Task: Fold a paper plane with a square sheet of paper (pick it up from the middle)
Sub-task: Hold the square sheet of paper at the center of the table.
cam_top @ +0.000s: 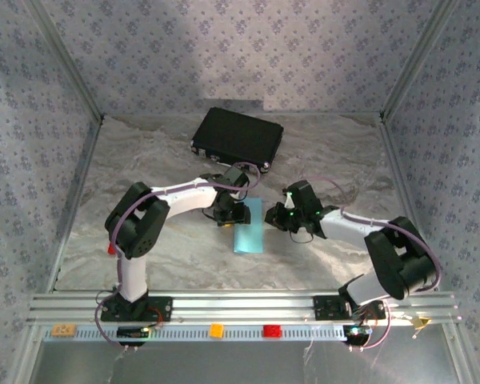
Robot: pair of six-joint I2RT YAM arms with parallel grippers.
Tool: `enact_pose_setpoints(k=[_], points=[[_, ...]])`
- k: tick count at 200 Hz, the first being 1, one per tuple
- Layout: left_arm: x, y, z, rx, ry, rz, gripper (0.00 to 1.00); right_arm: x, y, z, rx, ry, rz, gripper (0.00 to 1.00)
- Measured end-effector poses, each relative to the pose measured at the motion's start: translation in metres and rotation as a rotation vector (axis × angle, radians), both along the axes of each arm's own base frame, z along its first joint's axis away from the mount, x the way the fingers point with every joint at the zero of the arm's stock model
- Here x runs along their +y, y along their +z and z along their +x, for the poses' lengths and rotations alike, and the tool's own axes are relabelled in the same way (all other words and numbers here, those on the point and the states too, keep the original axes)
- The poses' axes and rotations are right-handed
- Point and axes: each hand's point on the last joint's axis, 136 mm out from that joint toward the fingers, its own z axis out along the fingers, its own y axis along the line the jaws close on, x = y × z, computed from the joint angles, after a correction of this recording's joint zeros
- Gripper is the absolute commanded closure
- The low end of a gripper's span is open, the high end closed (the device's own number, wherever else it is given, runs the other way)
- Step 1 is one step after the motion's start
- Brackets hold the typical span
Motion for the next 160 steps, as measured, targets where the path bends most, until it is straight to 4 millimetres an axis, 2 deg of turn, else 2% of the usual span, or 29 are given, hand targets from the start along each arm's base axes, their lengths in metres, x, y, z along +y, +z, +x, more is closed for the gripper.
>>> enact_pose_setpoints(k=[25,103,160], points=[[0.000,0.000,0.000,0.000,0.000,0.000,0.47,0.011,-0.004,0.004,0.011,0.014,0.014,1.00],[0.000,0.000,0.000,0.000,0.000,0.000,0.47,0.032,-0.021,0.011,0.052,0.048,0.058,1.00],[0.000,0.000,0.000,0.000,0.000,0.000,0.47,0.040,-0.020,0.011,0.047,0.074,0.091,1.00]])
